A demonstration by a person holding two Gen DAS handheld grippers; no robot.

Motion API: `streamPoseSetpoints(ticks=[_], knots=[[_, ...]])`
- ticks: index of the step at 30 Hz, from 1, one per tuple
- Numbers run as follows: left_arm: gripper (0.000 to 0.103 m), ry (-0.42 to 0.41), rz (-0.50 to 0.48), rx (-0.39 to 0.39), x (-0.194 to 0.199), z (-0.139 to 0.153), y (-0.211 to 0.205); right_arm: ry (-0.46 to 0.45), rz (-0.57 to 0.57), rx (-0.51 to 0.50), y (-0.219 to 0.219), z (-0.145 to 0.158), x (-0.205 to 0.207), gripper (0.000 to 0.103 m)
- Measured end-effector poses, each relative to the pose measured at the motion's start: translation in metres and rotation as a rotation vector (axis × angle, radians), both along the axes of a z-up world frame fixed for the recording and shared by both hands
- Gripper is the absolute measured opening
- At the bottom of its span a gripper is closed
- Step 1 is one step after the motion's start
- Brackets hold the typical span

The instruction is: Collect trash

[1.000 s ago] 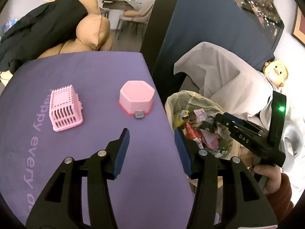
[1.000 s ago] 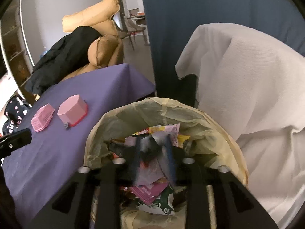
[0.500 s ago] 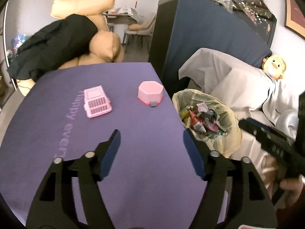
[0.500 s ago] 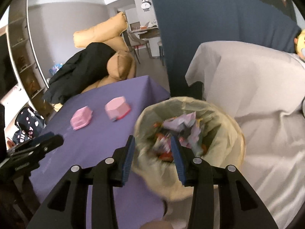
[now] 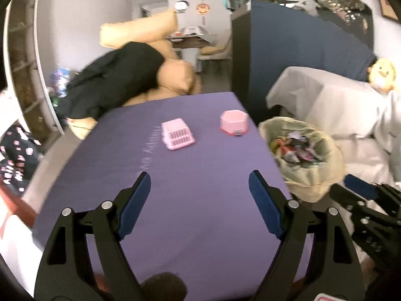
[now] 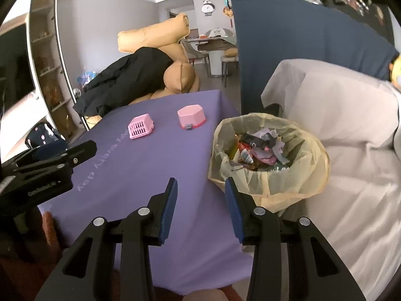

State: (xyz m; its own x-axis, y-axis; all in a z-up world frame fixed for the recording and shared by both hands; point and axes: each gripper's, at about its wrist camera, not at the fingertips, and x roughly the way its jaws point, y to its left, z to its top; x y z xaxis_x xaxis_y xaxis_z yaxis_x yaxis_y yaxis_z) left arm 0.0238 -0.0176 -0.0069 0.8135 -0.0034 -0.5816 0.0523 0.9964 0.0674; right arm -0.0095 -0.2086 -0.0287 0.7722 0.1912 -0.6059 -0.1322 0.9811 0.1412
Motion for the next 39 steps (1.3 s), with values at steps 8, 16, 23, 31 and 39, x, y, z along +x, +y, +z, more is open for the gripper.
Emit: streamPoseSetpoints(ticks=[8, 16, 23, 31, 39], knots=[[0.077, -0.007, 0.009, -0.009, -0.0049, 0.0039, 0.0046, -0.033, -0.021, -0.024, -0.0014, 0.0058, -0.0057, 0.038], [0.077, -0.005, 0.0, -0.014, -0.0049, 0.0047, 0.0039, -0.032, -0.011, -0.027, 0.0013, 0.0063, -0.0064, 0.038], [0.077, -0.002, -0.005, -0.018, -0.0053, 0.005, 0.0025, -0.031, -0.013, -0.023, 0.0012, 0.0072, -0.0066, 0.038], [0.077, -0.001, -0.005, -0.019, -0.0052, 0.0048, 0.0022, -0.031, -0.014, -0.022, 0.0, 0.0068, -0.0062, 0.038], [0.077, 0.003, -0.008, -0.021, -0.0059, 0.0032, 0.0006, -0.032, -0.016, -0.02, -0.001, 0.0069, -0.0065, 0.038]])
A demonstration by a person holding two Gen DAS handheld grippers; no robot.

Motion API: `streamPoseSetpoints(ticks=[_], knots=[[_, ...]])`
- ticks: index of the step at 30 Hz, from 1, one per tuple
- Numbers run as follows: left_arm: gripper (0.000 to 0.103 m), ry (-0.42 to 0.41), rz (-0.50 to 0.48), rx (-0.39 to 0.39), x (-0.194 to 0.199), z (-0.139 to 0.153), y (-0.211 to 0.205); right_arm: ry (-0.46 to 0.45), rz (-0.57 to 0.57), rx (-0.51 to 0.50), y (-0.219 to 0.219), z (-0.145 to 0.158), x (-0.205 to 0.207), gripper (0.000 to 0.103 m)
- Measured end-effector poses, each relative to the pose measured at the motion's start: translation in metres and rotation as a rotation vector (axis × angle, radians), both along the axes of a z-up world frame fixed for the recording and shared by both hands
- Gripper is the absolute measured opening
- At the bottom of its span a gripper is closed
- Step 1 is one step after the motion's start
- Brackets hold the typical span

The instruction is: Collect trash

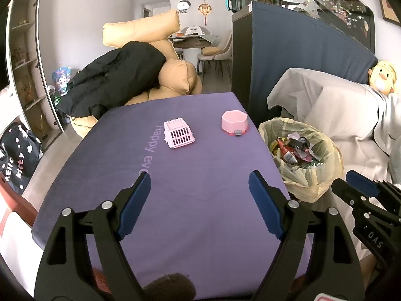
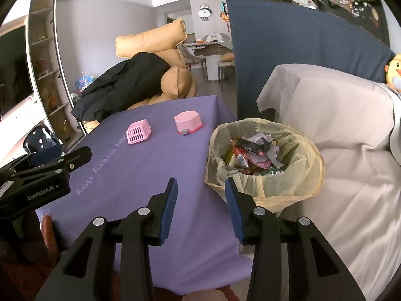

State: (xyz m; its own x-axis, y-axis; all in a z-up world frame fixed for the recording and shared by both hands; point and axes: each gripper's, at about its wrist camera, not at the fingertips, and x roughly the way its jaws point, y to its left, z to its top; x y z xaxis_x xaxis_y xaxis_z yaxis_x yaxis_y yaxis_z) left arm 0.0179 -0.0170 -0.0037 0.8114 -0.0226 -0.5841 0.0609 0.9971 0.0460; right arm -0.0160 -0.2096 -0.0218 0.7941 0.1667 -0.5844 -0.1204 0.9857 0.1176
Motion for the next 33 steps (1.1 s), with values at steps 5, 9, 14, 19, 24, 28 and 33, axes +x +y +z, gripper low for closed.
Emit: streamPoseSetpoints(ticks=[5, 9, 14, 19, 24, 28, 33], knots=[[0.077, 0.0, -0.001, 0.0, -0.0001, 0.0, -0.0001, -0.001, -0.005, 0.0, -0.0003, -0.0001, -0.0009, 0.038], [0.077, 0.0, 0.0, 0.0, -0.0001, 0.0, 0.0, -0.001, -0.005, 0.001, -0.0006, 0.0, -0.0008, 0.038], [0.077, 0.0, 0.001, -0.001, -0.0005, -0.0001, -0.0006, 0.0, -0.009, 0.006, -0.001, 0.0004, -0.0008, 0.038], [0.077, 0.002, 0.0, -0.002, -0.0003, -0.0008, 0.0003, 0.003, -0.009, 0.005, -0.0022, 0.0005, -0.0004, 0.038], [0.077, 0.002, 0.0, -0.003, 0.0002, -0.0008, 0.0008, -0.001, -0.011, 0.006, -0.0026, 0.001, -0.001, 0.038], [0.077, 0.003, -0.001, -0.003, -0.0001, -0.0013, 0.0005, 0.002, -0.01, 0.007, -0.0027, 0.0004, -0.0004, 0.038], [0.077, 0.002, -0.002, -0.003, 0.0002, -0.0011, 0.0012, 0.003, -0.013, 0.008, -0.0036, 0.0013, -0.0006, 0.038]])
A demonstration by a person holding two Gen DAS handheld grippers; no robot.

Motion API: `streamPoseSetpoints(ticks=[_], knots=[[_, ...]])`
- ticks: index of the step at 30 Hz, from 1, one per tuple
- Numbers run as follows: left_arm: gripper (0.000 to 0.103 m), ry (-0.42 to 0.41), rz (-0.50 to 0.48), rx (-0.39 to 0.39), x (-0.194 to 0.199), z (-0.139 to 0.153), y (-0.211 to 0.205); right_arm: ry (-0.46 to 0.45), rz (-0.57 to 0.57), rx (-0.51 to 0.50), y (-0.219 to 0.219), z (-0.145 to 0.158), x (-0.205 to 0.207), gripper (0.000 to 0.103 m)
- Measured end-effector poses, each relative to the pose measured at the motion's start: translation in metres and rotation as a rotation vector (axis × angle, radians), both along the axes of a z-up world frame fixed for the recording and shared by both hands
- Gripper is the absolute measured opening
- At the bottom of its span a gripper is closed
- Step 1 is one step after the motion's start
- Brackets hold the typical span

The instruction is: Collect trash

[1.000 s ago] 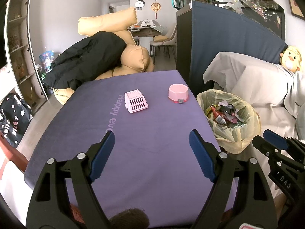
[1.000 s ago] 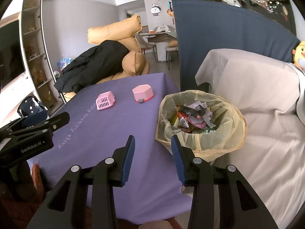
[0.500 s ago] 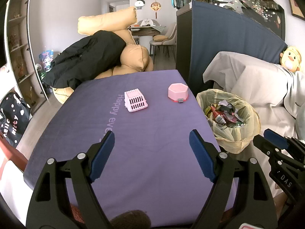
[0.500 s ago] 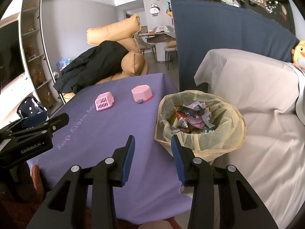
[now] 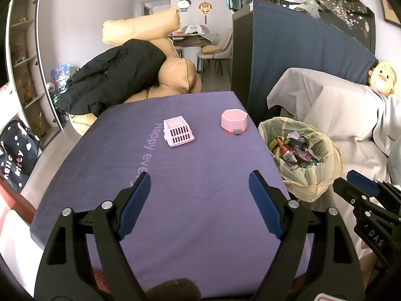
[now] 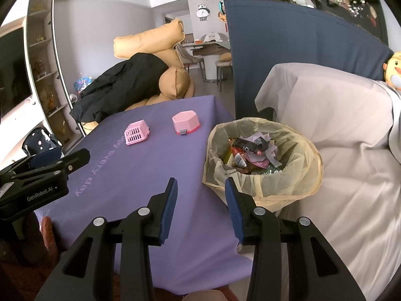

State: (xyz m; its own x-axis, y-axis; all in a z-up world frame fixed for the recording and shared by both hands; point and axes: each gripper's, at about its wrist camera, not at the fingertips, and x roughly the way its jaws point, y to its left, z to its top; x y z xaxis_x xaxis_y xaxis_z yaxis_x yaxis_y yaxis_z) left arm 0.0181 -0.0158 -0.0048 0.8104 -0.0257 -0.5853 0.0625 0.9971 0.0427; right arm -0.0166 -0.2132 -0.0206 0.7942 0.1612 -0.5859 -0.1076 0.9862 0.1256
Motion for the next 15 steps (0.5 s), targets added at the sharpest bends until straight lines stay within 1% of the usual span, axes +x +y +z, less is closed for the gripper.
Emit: streamPoseSetpoints(ticks=[15], knots=[[0.077, -0.002, -0.003, -0.003, -0.0045, -0.0032, -0.0076, 0.001, -0.002, 0.0, -0.0002, -0.0001, 0.0001, 0.038]])
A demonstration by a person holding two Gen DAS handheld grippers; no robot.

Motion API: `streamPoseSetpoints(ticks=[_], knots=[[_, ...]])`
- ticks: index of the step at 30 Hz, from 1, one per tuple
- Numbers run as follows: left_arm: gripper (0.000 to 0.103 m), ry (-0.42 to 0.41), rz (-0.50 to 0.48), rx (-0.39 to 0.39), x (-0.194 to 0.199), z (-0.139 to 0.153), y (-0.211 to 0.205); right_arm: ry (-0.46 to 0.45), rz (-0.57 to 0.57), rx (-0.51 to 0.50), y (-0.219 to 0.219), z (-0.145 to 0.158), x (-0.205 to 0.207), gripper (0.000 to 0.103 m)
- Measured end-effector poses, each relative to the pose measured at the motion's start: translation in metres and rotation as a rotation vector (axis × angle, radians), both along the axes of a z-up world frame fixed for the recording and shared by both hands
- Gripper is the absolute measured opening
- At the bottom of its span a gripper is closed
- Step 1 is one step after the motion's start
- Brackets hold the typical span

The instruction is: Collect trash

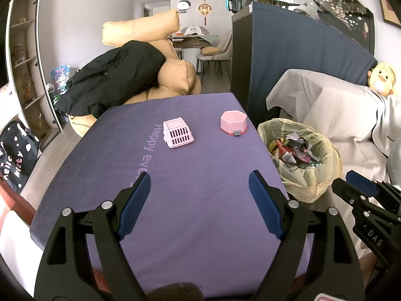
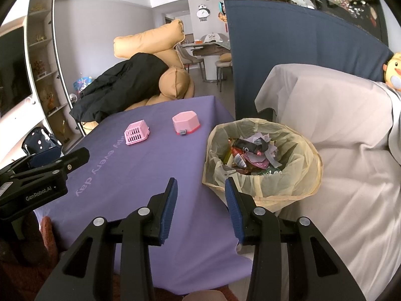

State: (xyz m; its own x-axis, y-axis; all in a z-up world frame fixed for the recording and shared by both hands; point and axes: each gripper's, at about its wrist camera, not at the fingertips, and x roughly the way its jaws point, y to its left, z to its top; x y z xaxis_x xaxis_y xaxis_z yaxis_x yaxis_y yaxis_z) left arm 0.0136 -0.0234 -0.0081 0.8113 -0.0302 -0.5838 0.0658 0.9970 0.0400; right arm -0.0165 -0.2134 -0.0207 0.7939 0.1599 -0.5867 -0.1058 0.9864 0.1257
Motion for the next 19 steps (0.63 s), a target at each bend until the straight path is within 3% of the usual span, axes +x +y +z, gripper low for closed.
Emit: streamPoseSetpoints(ticks=[14, 19], knots=[[0.077, 0.024, -0.019, -0.007, 0.007, 0.002, 0.001, 0.017, 0.001, 0.001, -0.001, -0.003, 0.002, 0.038], [0.077, 0.092, -0.01, -0.09, 0.027, -0.005, 0.02, 0.033, -0.043, 0.039, -0.023, -0.008, 0.008, 0.038]])
